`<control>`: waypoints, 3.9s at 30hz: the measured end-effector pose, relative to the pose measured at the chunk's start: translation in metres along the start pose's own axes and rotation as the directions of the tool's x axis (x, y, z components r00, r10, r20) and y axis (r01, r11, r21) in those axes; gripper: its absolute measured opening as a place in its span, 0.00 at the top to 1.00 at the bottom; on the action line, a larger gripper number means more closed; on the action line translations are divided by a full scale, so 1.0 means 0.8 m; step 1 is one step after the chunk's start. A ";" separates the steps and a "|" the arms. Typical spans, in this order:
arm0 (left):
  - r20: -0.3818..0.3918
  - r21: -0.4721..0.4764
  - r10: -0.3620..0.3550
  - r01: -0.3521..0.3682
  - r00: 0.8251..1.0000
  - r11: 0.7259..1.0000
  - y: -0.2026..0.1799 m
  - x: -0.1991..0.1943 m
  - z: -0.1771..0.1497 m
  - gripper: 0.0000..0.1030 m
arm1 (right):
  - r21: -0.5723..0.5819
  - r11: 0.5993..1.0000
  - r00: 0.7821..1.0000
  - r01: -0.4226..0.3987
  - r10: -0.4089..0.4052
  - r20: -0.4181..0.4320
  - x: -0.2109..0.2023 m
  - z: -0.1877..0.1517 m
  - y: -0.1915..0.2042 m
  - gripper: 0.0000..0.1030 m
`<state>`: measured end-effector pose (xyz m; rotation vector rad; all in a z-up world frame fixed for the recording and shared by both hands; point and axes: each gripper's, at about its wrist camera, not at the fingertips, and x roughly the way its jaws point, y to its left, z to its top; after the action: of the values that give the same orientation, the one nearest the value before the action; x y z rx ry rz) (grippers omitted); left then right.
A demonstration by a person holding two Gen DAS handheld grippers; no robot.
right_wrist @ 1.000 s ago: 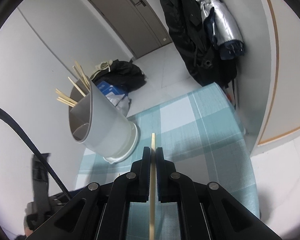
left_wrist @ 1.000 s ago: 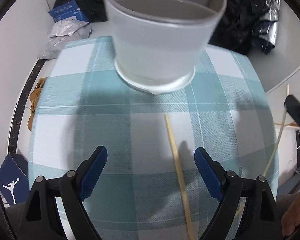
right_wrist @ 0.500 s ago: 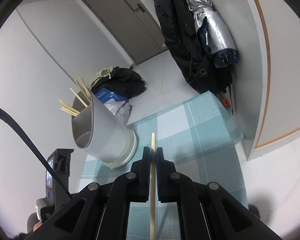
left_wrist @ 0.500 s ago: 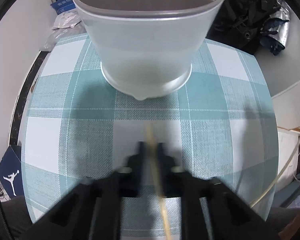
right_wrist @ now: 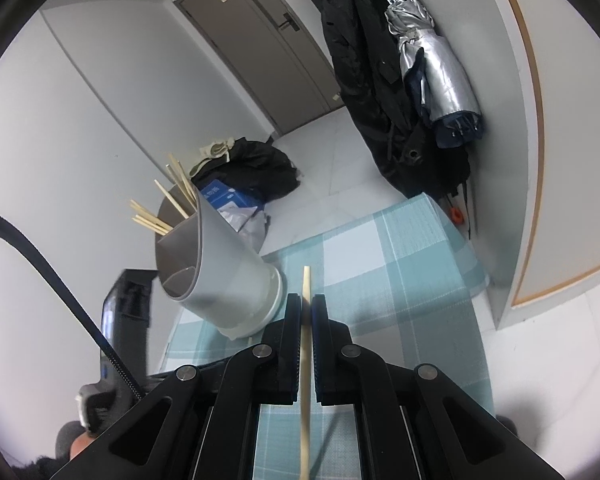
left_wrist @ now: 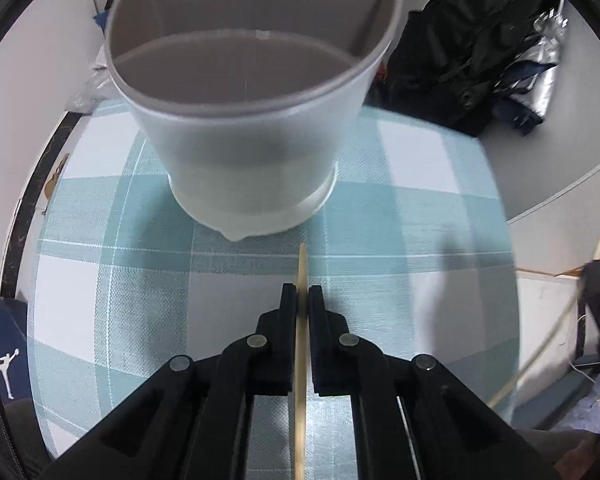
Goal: Organize utensils
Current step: 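Lift both held chopsticks and carry them over the white holder, then lower the chopsticks into the holder and open both tools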
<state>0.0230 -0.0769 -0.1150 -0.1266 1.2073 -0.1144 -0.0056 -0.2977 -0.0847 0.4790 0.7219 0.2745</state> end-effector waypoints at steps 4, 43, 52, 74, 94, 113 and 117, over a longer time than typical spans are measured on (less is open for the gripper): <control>0.065 0.021 -0.022 0.020 0.998 1.000 -0.003 -0.024 -0.009 0.98 | -0.027 0.999 1.000 -0.019 0.019 0.018 -0.003 0.000 0.009 0.96; 0.336 0.134 -0.203 0.166 0.920 0.977 0.026 -0.139 -0.032 0.98 | -0.260 0.965 0.991 -0.008 0.044 0.130 -0.041 -0.042 0.100 0.96; 0.339 0.129 -0.210 0.176 0.917 0.976 0.039 -0.148 -0.032 0.98 | -0.281 0.960 0.990 -0.013 0.052 0.132 -0.041 -0.050 0.112 0.96; 0.346 0.155 -0.243 0.200 0.906 0.967 0.047 -0.171 -0.011 0.98 | -0.335 0.942 0.984 -0.028 0.085 0.156 -0.045 -0.038 0.136 0.96; 0.382 0.186 -0.346 0.295 0.857 0.937 0.030 -0.236 0.109 0.98 | -0.343 0.938 0.966 -0.053 0.135 0.221 -0.042 0.086 0.161 0.96; 0.455 0.132 -0.283 0.250 0.844 0.959 0.068 -0.230 0.199 0.98 | -0.422 0.903 0.945 -0.084 0.206 0.253 0.028 0.199 0.226 0.96; 0.477 0.138 -0.251 0.211 0.842 0.968 0.073 -0.220 0.198 0.98 | -0.433 0.898 0.951 -0.074 0.194 0.241 0.050 0.194 0.228 0.96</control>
<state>0.1107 0.0142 0.0936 -0.2176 0.6689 -0.3238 0.1157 -0.1757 0.0863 0.1487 0.3360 0.4722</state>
